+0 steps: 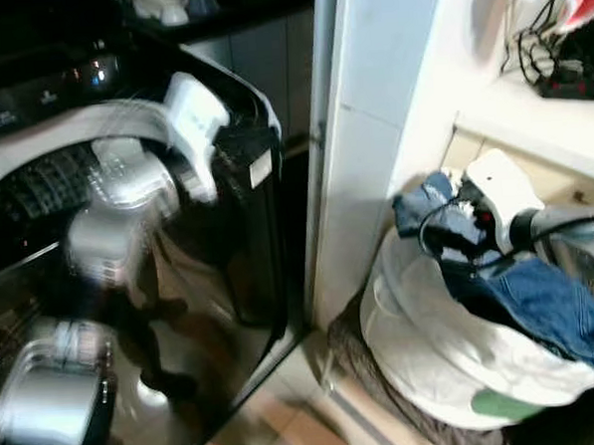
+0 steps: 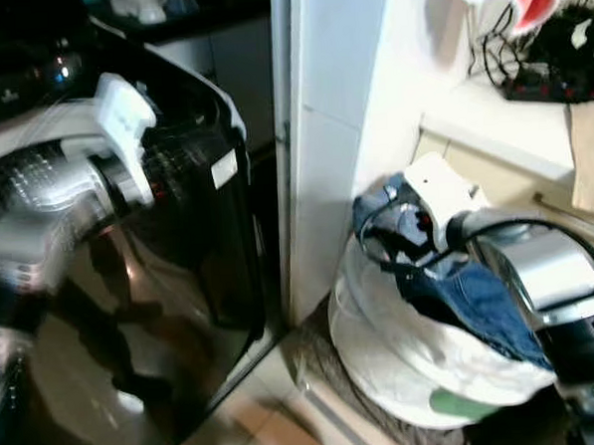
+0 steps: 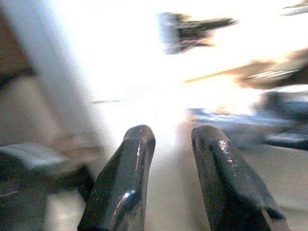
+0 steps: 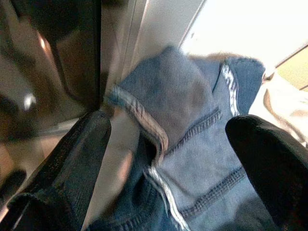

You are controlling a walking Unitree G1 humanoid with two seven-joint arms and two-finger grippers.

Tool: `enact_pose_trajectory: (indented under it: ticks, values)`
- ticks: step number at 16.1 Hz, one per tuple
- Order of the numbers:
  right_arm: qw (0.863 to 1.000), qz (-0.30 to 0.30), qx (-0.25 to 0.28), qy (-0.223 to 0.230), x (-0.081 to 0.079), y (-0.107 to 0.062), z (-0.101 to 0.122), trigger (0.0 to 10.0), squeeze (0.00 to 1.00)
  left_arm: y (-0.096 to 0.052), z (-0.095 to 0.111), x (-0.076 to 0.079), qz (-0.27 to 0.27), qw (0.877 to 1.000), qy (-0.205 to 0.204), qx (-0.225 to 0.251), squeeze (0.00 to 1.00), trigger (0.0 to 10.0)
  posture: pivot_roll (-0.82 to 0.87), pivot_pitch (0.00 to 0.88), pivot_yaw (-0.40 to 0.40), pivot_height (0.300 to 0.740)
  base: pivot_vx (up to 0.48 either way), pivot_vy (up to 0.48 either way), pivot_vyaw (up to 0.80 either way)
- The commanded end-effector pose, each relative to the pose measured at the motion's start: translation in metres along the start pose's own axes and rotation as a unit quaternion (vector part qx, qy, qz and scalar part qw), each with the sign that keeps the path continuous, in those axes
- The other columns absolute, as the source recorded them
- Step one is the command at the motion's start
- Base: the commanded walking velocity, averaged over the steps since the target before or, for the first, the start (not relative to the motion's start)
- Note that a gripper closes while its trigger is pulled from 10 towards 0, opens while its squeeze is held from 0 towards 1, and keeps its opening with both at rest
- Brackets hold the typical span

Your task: Clothes washing

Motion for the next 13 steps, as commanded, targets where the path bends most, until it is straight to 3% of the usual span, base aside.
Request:
enact_pose_trajectory:
  ticks: [1, 2, 3, 4, 5, 8, 9, 10, 13]
  values:
    - [1.0, 0.0, -0.004, -0.011, 0.003, -0.002, 0.001, 10.0, 1.0, 0.001, 0.011, 0.009, -0.029, 1.0, 0.004, 0.003, 0.0, 10.0, -0.02, 0.0, 0.012, 0.74, 0.0, 0.0, 0.0]
    - [0.999, 0.01, -0.022, -0.025, 0.003, -0.004, -0.004, 10.0, 1.0, 0.001, 0.002, 0.031, -0.076, 0.997, -0.025, -0.017, 0.0, 10.0, -0.02, 0.0, 0.015, 0.74, 0.0, 0.0, 0.0]
    - [0.999, 0.019, -0.036, -0.032, 0.001, -0.006, -0.009, 10.0, 1.0, 0.001, -0.005, 0.042, -0.095, 0.994, -0.039, -0.027, 0.0, 10.0, -0.02, 0.0, 0.015, 0.74, 0.0, 0.0, 0.0]
    - [0.997, 0.041, -0.058, -0.033, -0.006, -0.006, -0.017, 10.0, 0.71, 0.002, -0.014, 0.058, -0.114, 0.991, -0.058, -0.037, 0.0, 10.0, -0.02, 0.0, 0.02, 0.74, 0.0, 0.0, 0.0]
    - [0.997, 0.049, -0.06, -0.029, -0.009, -0.004, -0.019, 10.0, 0.0, 0.003, -0.016, 0.061, -0.11, 0.991, -0.063, -0.037, 0.0, 10.0, -0.02, 0.0, 0.02, 0.74, 0.0, 0.0, 0.0]
    - [0.992, 0.095, -0.088, -0.011, -0.03, 0.007, -0.037, 10.0, 0.0, 0.003, -0.02, 0.077, -0.129, 0.986, -0.087, -0.055, 0.0, 10.0, -0.02, 0.0, 0.018, 0.74, 0.0, 0.0, 0.0]
    - [0.99, 0.102, -0.096, 0.0, -0.033, 0.008, -0.043, 7.9, 0.0, 0.001, -0.021, 0.082, -0.141, 0.984, -0.091, -0.065, 0.0, 10.0, -0.02, 0.0, 0.018, 0.74, 0.0, 0.0, 0.0]
    - [0.989, 0.099, -0.109, 0.007, -0.033, 0.008, -0.049, 0.0, 0.0, -0.002, -0.022, 0.086, -0.149, 0.981, -0.095, -0.075, 0.0, 10.0, -0.02, 0.0, 0.017, 0.74, 0.0, 0.0, 0.0]
    - [0.985, 0.093, -0.144, 0.004, -0.029, 0.005, -0.065, 0.0, 0.0, -0.005, -0.024, 0.09, -0.148, 0.98, -0.099, -0.085, 0.0, 10.0, -0.02, 0.0, 0.019, 0.74, 0.0, 0.0, 0.0]
Point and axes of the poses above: a point about 5 cm out from each wrist's last joint towards the gripper, its own y axis pointing out of the wrist towards the gripper, its own z axis along the axis of the wrist's last joint, x = y × z, the point moved 4 cm from there along y, pointing out of the wrist towards the gripper, and after that the axes turned 14 degrees about -y, right-handed, at the moved point
